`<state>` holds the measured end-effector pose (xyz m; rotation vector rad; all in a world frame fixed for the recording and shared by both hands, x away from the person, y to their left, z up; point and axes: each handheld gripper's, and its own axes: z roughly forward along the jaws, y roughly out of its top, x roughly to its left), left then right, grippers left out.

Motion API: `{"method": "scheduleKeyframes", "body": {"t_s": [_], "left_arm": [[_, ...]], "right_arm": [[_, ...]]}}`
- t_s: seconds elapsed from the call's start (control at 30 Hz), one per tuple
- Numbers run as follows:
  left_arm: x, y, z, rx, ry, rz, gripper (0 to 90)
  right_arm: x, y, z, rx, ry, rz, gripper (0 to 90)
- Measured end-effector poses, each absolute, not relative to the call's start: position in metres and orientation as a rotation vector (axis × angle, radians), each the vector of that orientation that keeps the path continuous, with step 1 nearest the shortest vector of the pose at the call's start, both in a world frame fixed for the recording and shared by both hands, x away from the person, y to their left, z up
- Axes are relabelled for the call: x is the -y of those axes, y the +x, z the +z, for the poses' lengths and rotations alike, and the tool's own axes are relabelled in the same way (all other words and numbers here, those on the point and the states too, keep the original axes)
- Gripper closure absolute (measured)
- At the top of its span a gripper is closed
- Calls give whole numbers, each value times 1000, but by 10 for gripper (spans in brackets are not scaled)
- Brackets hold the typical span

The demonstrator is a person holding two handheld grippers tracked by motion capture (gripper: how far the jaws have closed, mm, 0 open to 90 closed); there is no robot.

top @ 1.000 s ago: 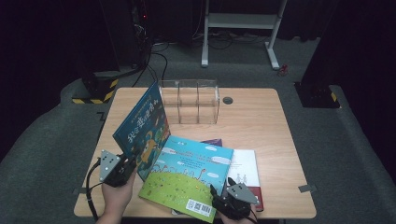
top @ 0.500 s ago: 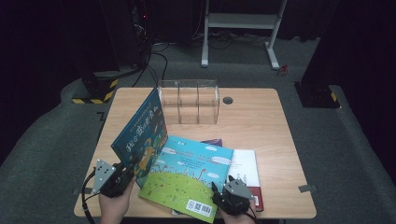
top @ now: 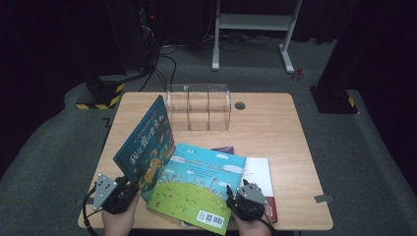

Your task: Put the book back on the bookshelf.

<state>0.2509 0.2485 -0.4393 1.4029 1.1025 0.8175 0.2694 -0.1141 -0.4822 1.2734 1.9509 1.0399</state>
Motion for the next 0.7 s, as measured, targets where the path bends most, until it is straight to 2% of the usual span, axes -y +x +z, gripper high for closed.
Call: {"method": "scheduleKeyframes", "body": {"t_s": [0.2, 0.47, 0.7], "left_arm": [[-256, 254, -440, -1110, 1393, 811, 825], [-260, 255, -441, -1115, 1383, 798, 825], [-259, 257, -441, -1115, 1381, 796, 823]], "right_arm": [[103, 229, -477, -2021, 1161, 1153, 299], [114, 188, -486, -2103, 1181, 1146, 156], [112, 180, -495, -2129, 1146, 1105, 135]]}}
